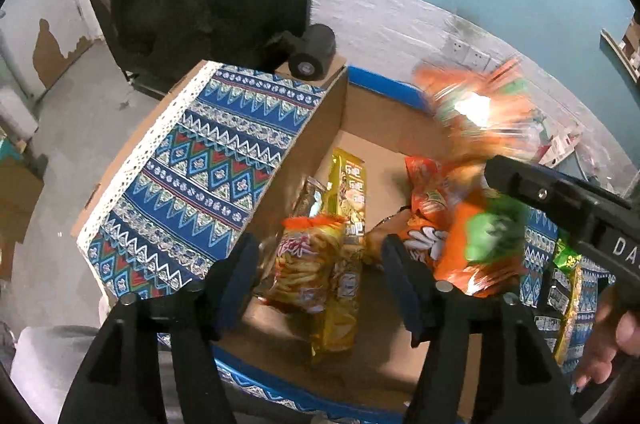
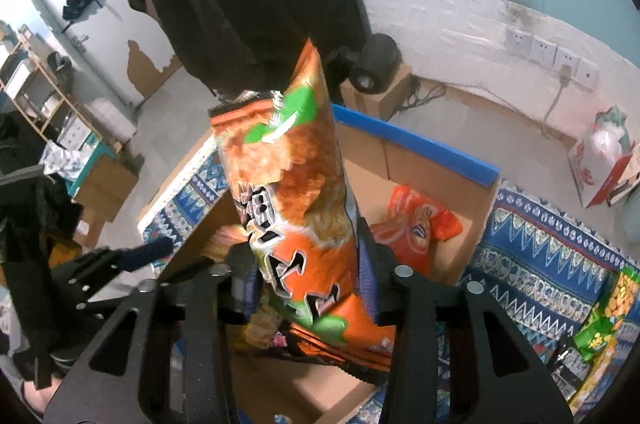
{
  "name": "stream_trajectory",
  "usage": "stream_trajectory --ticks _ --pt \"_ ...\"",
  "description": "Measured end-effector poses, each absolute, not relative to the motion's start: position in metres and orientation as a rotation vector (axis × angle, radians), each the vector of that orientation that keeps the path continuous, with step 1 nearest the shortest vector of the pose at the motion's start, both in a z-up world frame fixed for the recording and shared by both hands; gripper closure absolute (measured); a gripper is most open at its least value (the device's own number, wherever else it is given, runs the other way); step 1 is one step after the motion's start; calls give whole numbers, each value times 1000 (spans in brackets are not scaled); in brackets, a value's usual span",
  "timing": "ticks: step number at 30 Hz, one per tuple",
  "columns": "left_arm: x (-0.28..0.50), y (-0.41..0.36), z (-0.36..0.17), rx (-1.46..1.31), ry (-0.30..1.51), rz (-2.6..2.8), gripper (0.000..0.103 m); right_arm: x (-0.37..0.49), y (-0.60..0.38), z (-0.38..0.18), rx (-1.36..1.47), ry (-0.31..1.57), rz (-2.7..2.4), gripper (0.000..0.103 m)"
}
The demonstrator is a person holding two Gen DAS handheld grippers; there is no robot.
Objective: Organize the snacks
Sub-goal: 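Open the left tool over the box while the right tool releases the chip bag inside, then move both open tools back over the remaining snacks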
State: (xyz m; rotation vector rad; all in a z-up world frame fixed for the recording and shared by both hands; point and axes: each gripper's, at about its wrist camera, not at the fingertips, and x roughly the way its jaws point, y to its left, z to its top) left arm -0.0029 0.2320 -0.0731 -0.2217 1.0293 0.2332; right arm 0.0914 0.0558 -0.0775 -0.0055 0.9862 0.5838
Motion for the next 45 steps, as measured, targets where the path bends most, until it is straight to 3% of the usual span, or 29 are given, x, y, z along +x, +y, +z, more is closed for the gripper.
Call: stream_trajectory --ticks 5,13,45 --pt "-2 231 -71 -229 1028 229 37 91 51 -75 4 983 572 45" --pt "0 217 -69 -208 1029 201 36 84 37 -66 4 969 548 38" --pt "5 93 -53 -3 1030 13 23 44 -109 -68 -12 1003 283 29"
